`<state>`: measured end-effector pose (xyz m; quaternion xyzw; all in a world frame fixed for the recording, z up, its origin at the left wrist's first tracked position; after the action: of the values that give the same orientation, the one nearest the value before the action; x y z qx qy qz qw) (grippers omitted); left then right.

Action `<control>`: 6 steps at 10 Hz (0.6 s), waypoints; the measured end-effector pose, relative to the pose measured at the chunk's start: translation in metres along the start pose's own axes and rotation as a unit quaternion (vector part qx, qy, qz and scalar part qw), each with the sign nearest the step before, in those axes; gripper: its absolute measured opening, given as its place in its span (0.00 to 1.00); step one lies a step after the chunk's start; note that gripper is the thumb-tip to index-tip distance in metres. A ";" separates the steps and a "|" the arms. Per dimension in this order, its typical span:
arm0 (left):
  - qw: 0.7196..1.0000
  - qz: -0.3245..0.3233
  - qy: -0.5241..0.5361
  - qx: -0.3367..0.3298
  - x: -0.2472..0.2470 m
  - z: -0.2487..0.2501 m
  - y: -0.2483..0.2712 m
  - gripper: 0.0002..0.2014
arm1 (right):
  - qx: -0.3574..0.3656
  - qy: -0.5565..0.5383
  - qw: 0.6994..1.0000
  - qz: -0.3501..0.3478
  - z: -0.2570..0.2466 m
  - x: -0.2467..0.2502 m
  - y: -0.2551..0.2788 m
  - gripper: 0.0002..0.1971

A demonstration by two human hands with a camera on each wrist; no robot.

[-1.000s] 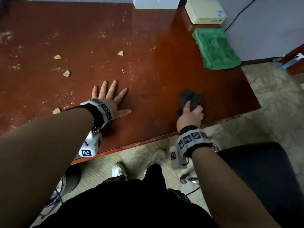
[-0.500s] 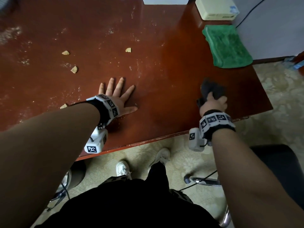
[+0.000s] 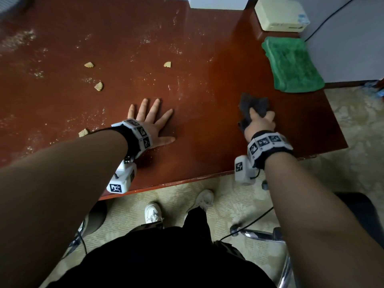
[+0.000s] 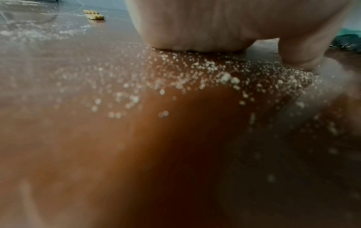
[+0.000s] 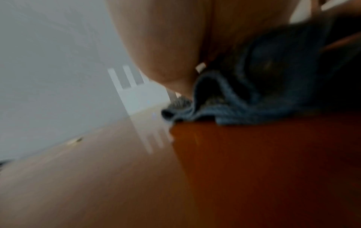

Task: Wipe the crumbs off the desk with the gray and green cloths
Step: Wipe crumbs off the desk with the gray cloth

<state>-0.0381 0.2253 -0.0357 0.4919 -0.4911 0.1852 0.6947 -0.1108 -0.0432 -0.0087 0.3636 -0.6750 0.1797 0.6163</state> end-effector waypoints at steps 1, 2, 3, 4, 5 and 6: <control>1.000 -0.004 -0.006 0.002 0.001 0.001 -0.002 0.41 | 0.147 0.025 0.986 -0.071 -0.012 -0.018 0.020 0.31; 1.000 -0.006 -0.003 0.000 0.000 0.000 0.000 0.41 | 0.260 -0.051 0.956 -0.129 -0.017 -0.033 0.037 0.22; 1.000 0.003 0.002 -0.001 -0.001 -0.001 0.000 0.41 | 0.311 -0.091 0.942 -0.087 -0.020 -0.019 0.023 0.20; 1.000 0.003 0.004 0.000 0.000 -0.001 -0.002 0.41 | 0.122 -0.123 0.983 0.065 -0.020 0.002 -0.035 0.20; 1.000 -0.007 0.008 0.015 0.001 -0.002 -0.005 0.44 | -0.021 -0.076 0.996 0.030 -0.037 -0.003 -0.041 0.22; 0.999 -0.007 0.030 0.044 0.008 -0.001 -0.011 0.51 | 0.228 0.051 0.971 -0.050 -0.049 -0.018 -0.019 0.28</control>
<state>-0.0259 0.2189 -0.0348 0.5198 -0.4581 0.2164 0.6878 -0.0639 -0.0174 -0.0211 0.5178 -0.5649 0.3165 0.5592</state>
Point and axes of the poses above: each hand's wrist, its own y-axis away from the middle knuckle, its own x-axis out of the back of the hand, z = x × y, the point moved 2 cm from there along -y, towards the middle knuckle, and after that the axes turned 8 degrees about z, right-handed, at the moved point
